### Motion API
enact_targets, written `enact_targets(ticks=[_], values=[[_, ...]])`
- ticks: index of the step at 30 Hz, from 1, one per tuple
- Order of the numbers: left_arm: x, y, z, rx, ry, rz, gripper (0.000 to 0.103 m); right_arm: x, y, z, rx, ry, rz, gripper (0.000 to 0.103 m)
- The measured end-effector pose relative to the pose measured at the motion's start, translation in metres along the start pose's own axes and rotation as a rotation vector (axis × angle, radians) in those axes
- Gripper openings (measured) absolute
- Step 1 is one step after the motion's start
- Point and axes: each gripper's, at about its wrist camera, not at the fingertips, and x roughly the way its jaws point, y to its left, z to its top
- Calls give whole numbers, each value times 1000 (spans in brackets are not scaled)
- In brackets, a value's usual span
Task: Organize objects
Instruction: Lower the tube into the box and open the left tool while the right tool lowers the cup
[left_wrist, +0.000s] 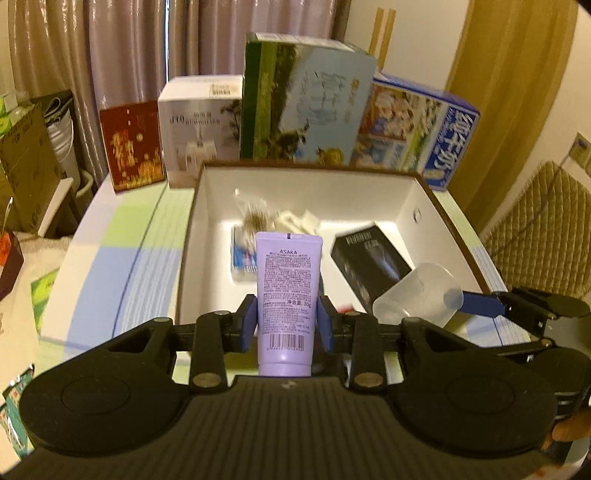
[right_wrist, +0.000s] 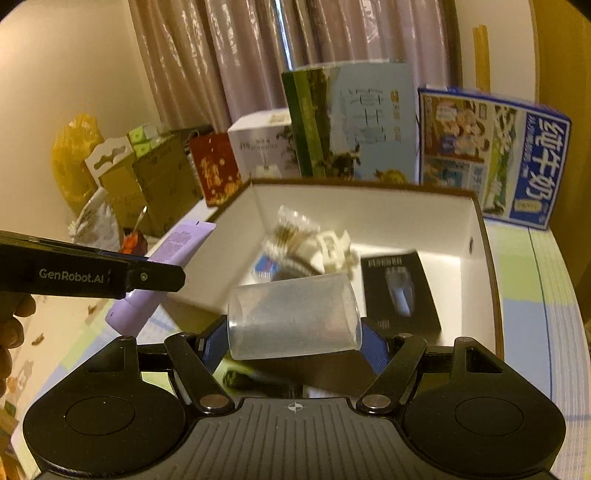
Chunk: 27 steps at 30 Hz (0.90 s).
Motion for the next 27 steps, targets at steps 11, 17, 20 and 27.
enact_targets(ticks=[11, 17, 20, 27], values=[[51, 19, 45, -28, 29, 31, 29, 40, -19, 36, 24, 13, -14, 71], [81, 26, 44, -30, 83, 55, 29, 58, -29, 37, 38, 43, -28, 70], [95, 28, 39, -32, 116, 65, 29, 65, -33, 35, 43, 60, -32, 70], [111, 33, 27, -36, 183, 74, 29, 76, -37, 30, 47, 88, -34, 71]])
